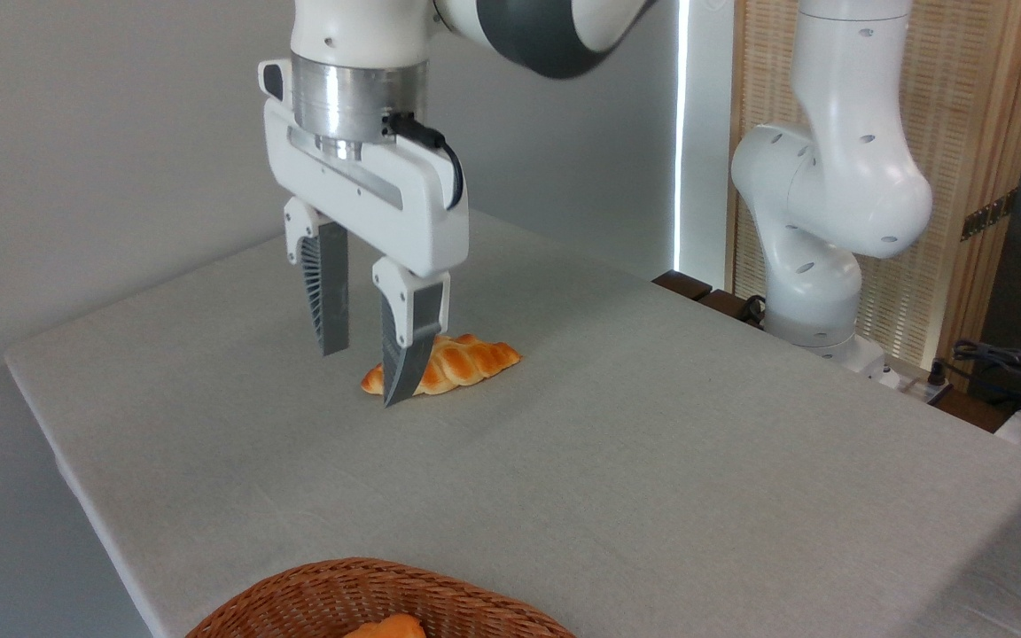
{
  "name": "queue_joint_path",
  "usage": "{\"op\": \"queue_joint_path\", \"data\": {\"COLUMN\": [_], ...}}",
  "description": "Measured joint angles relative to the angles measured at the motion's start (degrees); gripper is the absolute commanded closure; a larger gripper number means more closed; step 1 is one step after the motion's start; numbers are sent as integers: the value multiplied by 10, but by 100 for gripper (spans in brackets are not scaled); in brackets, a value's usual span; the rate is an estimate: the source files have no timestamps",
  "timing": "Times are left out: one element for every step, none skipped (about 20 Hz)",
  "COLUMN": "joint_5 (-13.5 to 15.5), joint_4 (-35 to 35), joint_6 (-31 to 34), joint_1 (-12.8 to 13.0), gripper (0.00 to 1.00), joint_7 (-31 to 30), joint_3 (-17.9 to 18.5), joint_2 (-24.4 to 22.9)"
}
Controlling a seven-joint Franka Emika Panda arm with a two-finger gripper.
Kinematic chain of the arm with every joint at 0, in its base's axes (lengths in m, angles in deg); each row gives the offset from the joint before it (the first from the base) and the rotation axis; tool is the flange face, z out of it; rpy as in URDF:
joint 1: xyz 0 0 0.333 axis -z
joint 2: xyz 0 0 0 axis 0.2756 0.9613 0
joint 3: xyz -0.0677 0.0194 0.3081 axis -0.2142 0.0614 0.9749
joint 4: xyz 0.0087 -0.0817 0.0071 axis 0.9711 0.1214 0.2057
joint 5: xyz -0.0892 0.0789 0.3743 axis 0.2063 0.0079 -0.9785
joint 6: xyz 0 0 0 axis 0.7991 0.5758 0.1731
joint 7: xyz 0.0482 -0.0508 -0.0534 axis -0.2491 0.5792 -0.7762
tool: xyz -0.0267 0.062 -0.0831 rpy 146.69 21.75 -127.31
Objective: Put bread into the basket
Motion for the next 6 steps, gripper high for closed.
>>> {"op": "queue_joint_path", "data": {"joint_5": [-9,-21,-38,-57,-69,-75], "joint_4": [1,2,3,5,7,9], "joint_6": [18,34,50,67,81,87], "joint_1": [1,3,6,13,21,28], "gripper": [0,0,0,0,0,0], "joint_7": [0,0,0,0,-1,-5], "joint_3": [-3,-5,-7,-7,-8,-8], "joint_2": [-2,-3,-2,-2,-2,-2]}}
